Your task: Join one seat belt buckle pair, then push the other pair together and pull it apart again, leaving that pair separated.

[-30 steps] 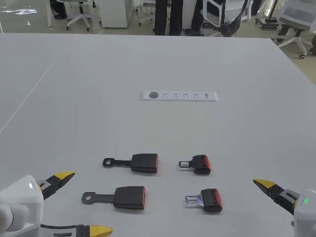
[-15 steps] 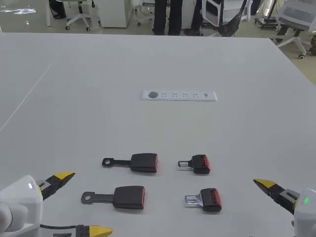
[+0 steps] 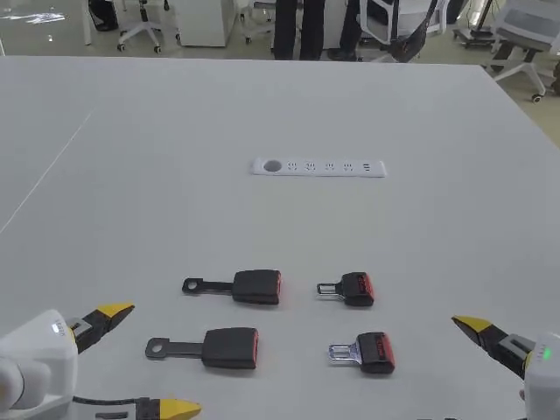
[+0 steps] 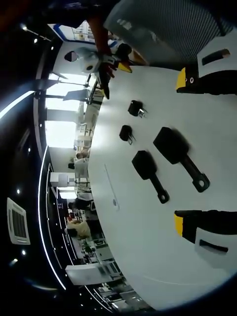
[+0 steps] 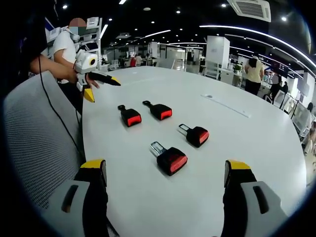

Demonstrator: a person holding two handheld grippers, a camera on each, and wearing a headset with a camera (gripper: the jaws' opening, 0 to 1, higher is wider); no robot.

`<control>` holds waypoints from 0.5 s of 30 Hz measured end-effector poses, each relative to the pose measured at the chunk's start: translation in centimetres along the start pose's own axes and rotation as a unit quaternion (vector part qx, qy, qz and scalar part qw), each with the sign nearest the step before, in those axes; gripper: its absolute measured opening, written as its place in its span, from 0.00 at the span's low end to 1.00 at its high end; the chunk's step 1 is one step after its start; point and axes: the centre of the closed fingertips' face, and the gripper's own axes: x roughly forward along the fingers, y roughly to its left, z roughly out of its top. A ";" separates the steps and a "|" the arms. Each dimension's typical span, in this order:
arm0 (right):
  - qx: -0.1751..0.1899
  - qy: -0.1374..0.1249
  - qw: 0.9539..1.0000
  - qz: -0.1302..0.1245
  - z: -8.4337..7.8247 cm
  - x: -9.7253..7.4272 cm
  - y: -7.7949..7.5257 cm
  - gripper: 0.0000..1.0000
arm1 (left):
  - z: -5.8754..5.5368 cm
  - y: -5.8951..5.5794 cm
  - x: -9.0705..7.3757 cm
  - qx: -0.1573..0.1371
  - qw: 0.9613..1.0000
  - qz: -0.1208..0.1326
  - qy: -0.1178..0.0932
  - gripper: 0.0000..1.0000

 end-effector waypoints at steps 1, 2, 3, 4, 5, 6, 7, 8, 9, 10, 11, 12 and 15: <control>-0.001 0.001 1.000 0.001 0.0 0.0 0.0 0.99 | 0.0 0.0 0.0 0.000 1.000 0.000 0.001 1.00; -0.003 0.002 1.000 0.001 0.0 0.0 0.0 0.99 | -0.1 0.0 0.0 0.000 1.000 0.000 0.001 1.00; -0.005 0.003 1.000 0.002 0.0 0.0 -0.1 0.99 | -0.1 0.0 0.0 0.000 1.000 0.000 0.003 1.00; -0.006 0.003 1.000 0.002 0.0 0.0 -0.1 0.99 | -0.1 0.0 0.0 -0.001 1.000 0.001 0.003 1.00; -0.006 0.003 1.000 0.002 0.1 0.1 -0.2 0.99 | -0.1 0.1 0.0 -0.002 1.000 0.001 0.001 1.00; -0.006 0.002 1.000 0.002 0.2 0.1 -0.2 0.99 | -0.1 0.1 0.0 -0.002 1.000 0.002 0.001 1.00; -0.006 0.002 1.000 0.002 0.3 0.1 -0.2 0.99 | 0.0 0.2 0.0 -0.002 1.000 0.003 0.001 1.00; -0.007 0.002 1.000 0.002 0.2 0.1 -0.3 0.99 | 0.0 0.2 0.0 -0.002 1.000 0.004 0.001 1.00; -0.007 0.002 1.000 0.002 0.2 0.2 -0.3 0.99 | 0.0 0.2 0.0 -0.002 1.000 0.004 0.001 1.00; -0.008 0.003 1.000 0.002 0.2 0.2 -0.4 0.99 | 0.0 0.3 0.0 -0.002 1.000 0.004 0.002 1.00; -0.008 0.003 1.000 0.003 0.3 0.2 -0.4 0.99 | 0.0 0.3 0.0 0.000 1.000 0.004 0.004 1.00; -0.009 0.003 1.000 0.003 0.3 0.2 -0.4 0.99 | -0.1 0.4 0.0 0.001 1.000 0.004 0.005 1.00; -0.011 0.006 1.000 0.005 0.3 0.2 -0.6 0.99 | -0.2 0.5 0.0 0.014 1.000 0.004 0.016 1.00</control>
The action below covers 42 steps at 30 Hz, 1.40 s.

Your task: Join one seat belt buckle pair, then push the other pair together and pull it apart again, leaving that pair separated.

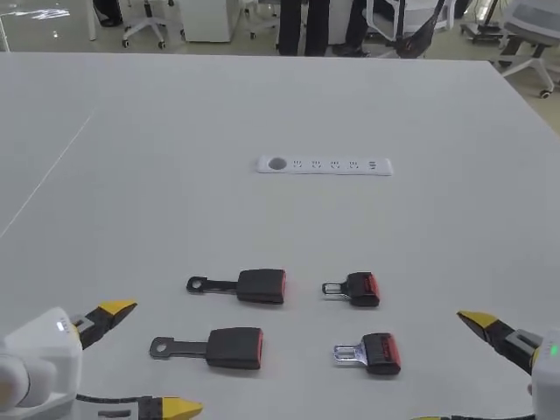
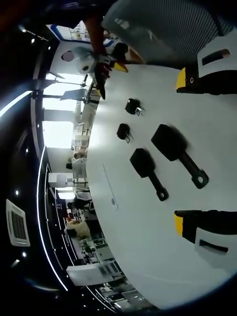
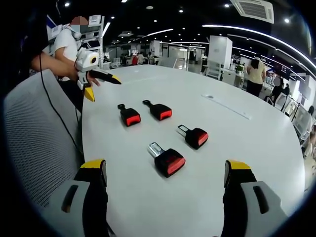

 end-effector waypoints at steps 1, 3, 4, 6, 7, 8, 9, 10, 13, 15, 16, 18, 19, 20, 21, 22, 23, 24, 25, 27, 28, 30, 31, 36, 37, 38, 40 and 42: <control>-0.001 0.001 1.000 0.000 0.0 0.0 -0.1 0.99 | 0.0 0.0 0.0 0.001 1.000 -0.001 0.001 1.00; -0.003 0.003 1.000 0.002 0.0 0.0 -0.1 0.99 | -0.1 0.2 0.0 0.001 1.000 -0.002 0.003 0.99; -0.003 0.003 1.000 0.002 0.0 0.0 -0.2 0.99 | 0.0 0.1 0.0 0.002 1.000 -0.002 0.003 0.99; -0.004 0.004 1.000 0.002 0.1 0.0 -0.4 0.99 | 0.2 0.1 0.1 0.006 1.000 -0.003 0.006 0.99; -0.004 0.005 1.000 0.003 0.1 0.0 -0.4 0.99 | 0.3 0.0 0.1 0.008 1.000 -0.005 0.006 0.99; -0.005 0.005 1.000 0.003 0.1 0.0 -0.5 0.99 | 0.6 -0.1 0.3 0.012 1.000 -0.007 0.008 0.99; -0.006 0.006 1.000 0.004 0.2 0.1 -0.5 0.99 | 0.8 -0.2 0.5 0.014 1.000 -0.008 0.009 0.99; -0.007 0.007 1.000 0.006 0.2 0.1 -0.6 0.99 | 0.9 -0.1 0.4 0.017 1.000 -0.010 0.009 0.99; -0.013 0.011 1.000 0.009 0.2 0.3 -0.8 0.99 | 1.0 -0.1 0.7 0.023 1.000 -0.017 0.013 0.99; -0.016 0.014 1.000 0.012 0.2 0.4 -1.0 0.98 | 1.3 -0.2 1.1 0.028 0.999 -0.021 0.017 0.98; -0.019 0.014 1.000 0.014 0.2 0.4 -1.0 0.98 | 1.4 -0.1 1.2 0.032 0.999 -0.024 0.017 0.98; -0.023 0.016 0.999 0.017 0.3 0.6 -1.2 0.97 | 1.4 0.0 1.3 0.035 0.999 -0.027 0.019 0.98; -0.025 0.018 0.999 0.019 0.3 0.7 -1.2 0.97 | 1.4 0.0 1.4 0.037 0.999 -0.029 0.020 0.98; -0.026 0.019 0.999 0.021 0.3 0.7 -1.3 0.97 | 1.5 -0.1 1.6 0.041 0.998 -0.031 0.022 0.98; -0.028 0.021 0.999 0.023 0.3 0.8 -1.3 0.96 | 1.5 -0.1 1.7 0.043 0.998 -0.033 0.023 0.98; -0.031 0.023 0.999 0.024 0.3 0.9 -1.3 0.95 | 1.5 0.1 1.8 0.045 0.998 -0.035 0.024 0.97; -0.034 0.025 0.999 0.025 0.4 0.9 -1.3 0.95 | 1.5 0.1 2.0 0.046 0.998 -0.037 0.026 0.97; -0.036 0.027 0.999 0.028 0.3 1.0 -1.3 0.95 | 1.6 0.0 2.1 0.049 0.998 -0.039 0.028 0.97; -0.037 0.027 0.999 0.029 0.3 1.1 -1.3 0.94 | 1.8 -0.1 2.3 0.053 0.997 -0.042 0.028 0.97; -0.043 0.030 0.998 0.033 0.3 1.2 -1.4 0.92 | 1.7 -0.2 2.5 0.057 0.997 -0.049 0.033 0.96; -0.047 0.031 0.998 0.035 0.4 1.3 -1.4 0.91 | 1.8 -0.3 2.7 0.059 0.996 -0.052 0.035 0.95; -0.053 0.034 0.997 0.039 0.3 1.5 -1.4 0.90 | 1.6 -0.4 3.0 0.067 0.995 -0.060 0.042 0.93; -0.054 0.035 0.997 0.040 0.3 1.5 -1.4 0.89 | 1.7 -0.6 3.2 0.071 0.994 -0.063 0.044 0.93; -0.064 0.041 0.996 0.053 0.2 2.0 -1.4 0.85 | 2.2 -1.0 4.1 0.085 0.991 -0.080 0.058 0.89; -0.066 0.043 0.995 0.055 0.1 2.1 -1.4 0.83 | 2.2 -1.1 4.3 0.087 0.991 -0.084 0.060 0.88; -0.069 0.044 0.995 0.058 0.1 2.2 -1.4 0.82 | 2.3 -1.4 4.4 0.090 0.990 -0.088 0.062 0.86; -0.075 0.046 0.994 0.065 0.1 2.4 -1.3 0.80 | 2.0 -1.4 4.6 0.097 0.989 -0.093 0.068 0.85; -0.082 0.048 0.993 0.070 0.0 2.6 -1.4 0.78 | 2.0 -1.6 4.9 0.103 0.987 -0.098 0.074 0.84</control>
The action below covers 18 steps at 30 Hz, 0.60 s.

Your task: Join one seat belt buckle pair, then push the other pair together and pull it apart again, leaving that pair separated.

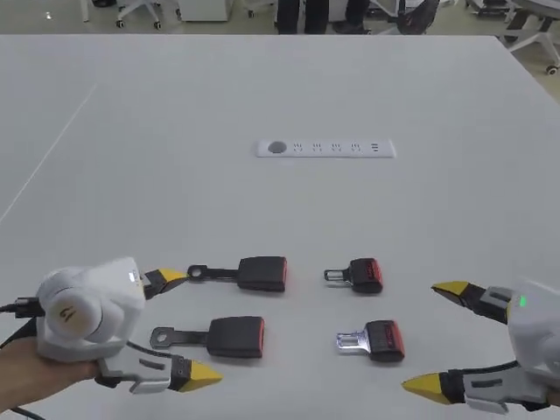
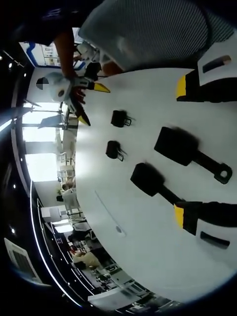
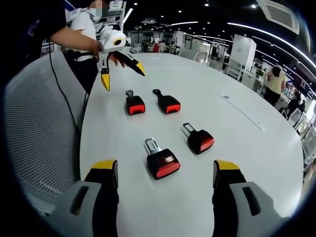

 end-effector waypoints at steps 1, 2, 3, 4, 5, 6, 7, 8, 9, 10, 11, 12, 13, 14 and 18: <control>-0.004 0.001 1.000 0.005 0.0 0.1 0.0 0.77 | 0.3 -0.1 0.3 0.003 1.000 -0.003 0.001 0.84; -0.008 0.002 1.000 0.008 -0.1 0.2 0.0 0.75 | 0.1 -0.1 0.4 0.007 1.000 -0.007 0.006 0.83; -0.011 0.003 1.000 0.010 0.0 0.3 0.1 0.74 | 0.1 -0.2 0.5 0.011 1.000 -0.010 0.009 0.82; -0.016 0.006 1.000 0.015 -0.1 0.4 0.1 0.73 | -0.1 -0.2 0.7 0.014 1.000 -0.015 0.014 0.81; -0.019 0.008 1.000 0.018 -0.2 0.5 0.1 0.72 | -0.1 -0.2 0.8 0.018 1.000 -0.019 0.018 0.80; -0.023 0.010 0.999 0.021 -0.3 0.7 0.1 0.71 | 0.0 -0.3 0.9 0.021 0.999 -0.021 0.021 0.79; -0.026 0.012 0.999 0.023 -0.2 0.8 0.1 0.69 | 0.0 -0.3 1.1 0.022 0.999 -0.024 0.024 0.79; -0.030 0.014 0.999 0.027 -0.3 0.9 0.1 0.68 | -0.3 -0.3 1.2 0.025 0.999 -0.028 0.029 0.78; -0.034 0.016 0.999 0.030 -0.3 1.0 0.1 0.67 | -0.4 -0.3 1.3 0.027 0.999 -0.032 0.032 0.77; -0.038 0.019 0.999 0.034 -0.3 1.1 0.1 0.66 | -0.4 -0.4 1.4 0.029 0.998 -0.035 0.035 0.76; -0.041 0.021 0.998 0.036 -0.4 1.2 0.1 0.65 | -0.5 -0.5 1.6 0.033 0.998 -0.039 0.040 0.75; -0.044 0.023 0.998 0.040 -0.4 1.3 0.1 0.64 | -0.5 -0.5 1.7 0.037 0.998 -0.041 0.044 0.74; -0.047 0.025 0.998 0.041 -0.5 1.4 0.1 0.63 | -0.5 -0.6 1.9 0.041 0.997 -0.046 0.048 0.72; -0.049 0.027 0.997 0.044 -0.5 1.5 0.1 0.62 | -0.6 -0.6 2.1 0.044 0.997 -0.049 0.049 0.70; -0.059 0.037 0.996 0.059 -0.8 2.0 0.4 0.58 | -1.0 -0.5 2.6 0.053 0.995 -0.065 0.059 0.64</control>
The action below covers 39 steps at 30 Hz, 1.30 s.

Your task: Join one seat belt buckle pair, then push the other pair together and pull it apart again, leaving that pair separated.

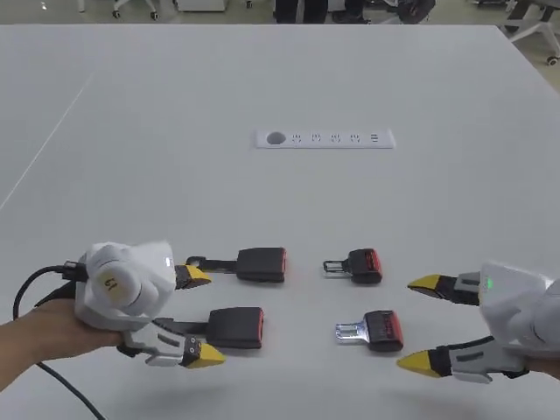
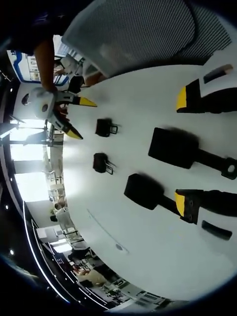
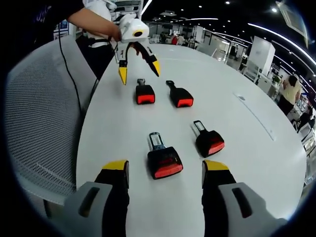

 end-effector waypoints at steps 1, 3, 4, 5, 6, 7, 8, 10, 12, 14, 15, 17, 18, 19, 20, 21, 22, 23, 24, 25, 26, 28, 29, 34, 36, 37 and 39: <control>-0.005 0.005 1.000 0.006 -0.2 0.2 0.1 0.57 | -0.1 0.0 0.2 0.006 1.000 -0.005 0.005 0.62; -0.014 0.013 1.000 0.013 -0.6 0.5 0.1 0.56 | -0.2 -0.2 0.5 0.015 1.000 -0.013 0.015 0.59; -0.017 0.016 1.000 0.017 -0.7 0.6 0.1 0.55 | -0.2 -0.3 0.6 0.023 0.999 -0.017 0.023 0.58; -0.022 0.018 0.999 0.020 -0.8 0.8 0.1 0.54 | -0.2 -0.4 0.8 0.029 0.999 -0.021 0.028 0.57; -0.025 0.019 0.999 0.023 -0.8 0.8 0.1 0.53 | -0.6 -0.3 0.9 0.034 0.999 -0.026 0.033 0.55; -0.027 0.020 0.999 0.025 -0.8 0.9 0.1 0.52 | -0.8 -0.3 1.1 0.036 0.998 -0.029 0.038 0.53; -0.029 0.022 0.999 0.028 -0.8 1.0 0.1 0.52 | -0.7 -0.3 1.2 0.040 0.998 -0.034 0.044 0.52; -0.036 0.026 0.998 0.033 -0.8 1.1 0.0 0.49 | -0.8 -0.2 1.5 0.048 0.997 -0.040 0.055 0.50; -0.041 0.030 0.998 0.039 -0.9 1.3 -0.1 0.47 | -1.3 -0.1 1.8 0.055 0.996 -0.044 0.061 0.45; -0.044 0.034 0.997 0.047 -0.9 1.5 0.0 0.45 | -1.5 0.0 2.1 0.063 0.995 -0.047 0.068 0.43; -0.046 0.037 0.997 0.052 -1.1 1.6 -0.1 0.44 | -1.6 0.1 2.2 0.064 0.994 -0.049 0.071 0.42; -0.050 0.042 0.996 0.058 -1.3 1.9 -0.1 0.43 | -1.9 0.3 2.4 0.065 0.993 -0.054 0.077 0.39; -0.054 0.046 0.996 0.062 -1.4 2.0 0.0 0.42 | -2.0 0.3 2.4 0.067 0.993 -0.057 0.080 0.38; -0.057 0.049 0.995 0.066 -1.4 2.1 0.0 0.41 | -2.1 0.3 2.5 0.068 0.992 -0.060 0.082 0.36; -0.059 0.050 0.995 0.069 -1.4 2.3 0.0 0.40 | -2.2 0.3 2.5 0.070 0.992 -0.062 0.086 0.34; -0.061 0.051 0.994 0.071 -1.5 2.3 0.1 0.39 | -2.3 0.3 2.5 0.071 0.992 -0.063 0.088 0.34; -0.064 0.053 0.994 0.074 -1.5 2.5 0.1 0.38 | -2.3 0.3 2.6 0.072 0.991 -0.064 0.090 0.34; -0.065 0.055 0.993 0.076 -1.4 2.5 0.2 0.37 | -2.4 0.3 2.6 0.072 0.991 -0.065 0.090 0.33; -0.067 0.056 0.993 0.078 -1.5 2.6 0.2 0.36 | -2.4 0.3 2.6 0.070 0.991 -0.067 0.091 0.33; -0.067 0.057 0.993 0.079 -1.5 2.7 0.2 0.36 | -2.4 0.3 2.7 0.070 0.991 -0.067 0.091 0.33; -0.068 0.058 0.993 0.080 -1.5 2.8 0.2 0.35 | -2.4 0.3 2.6 0.071 0.991 -0.068 0.091 0.33; -0.069 0.059 0.992 0.082 -1.5 2.9 0.2 0.34 | -2.5 0.2 2.7 0.071 0.991 -0.069 0.092 0.33; -0.072 0.060 0.992 0.082 -1.5 3.1 0.2 0.33 | -2.5 0.3 2.7 0.071 0.991 -0.071 0.093 0.33; -0.084 0.071 0.990 0.085 -2.0 3.4 0.2 0.32 | -2.8 0.4 2.9 0.079 0.989 -0.073 0.098 0.32; -0.090 0.075 0.990 0.084 -2.1 3.5 0.2 0.32 | -2.8 0.3 2.9 0.084 0.989 -0.075 0.100 0.32; -0.090 0.075 0.990 0.084 -2.1 3.5 0.2 0.32 | -2.8 0.3 3.0 0.088 0.988 -0.078 0.100 0.32; -0.092 0.077 0.989 0.085 -2.2 3.5 0.2 0.32 | -2.8 0.2 3.0 0.093 0.987 -0.081 0.099 0.32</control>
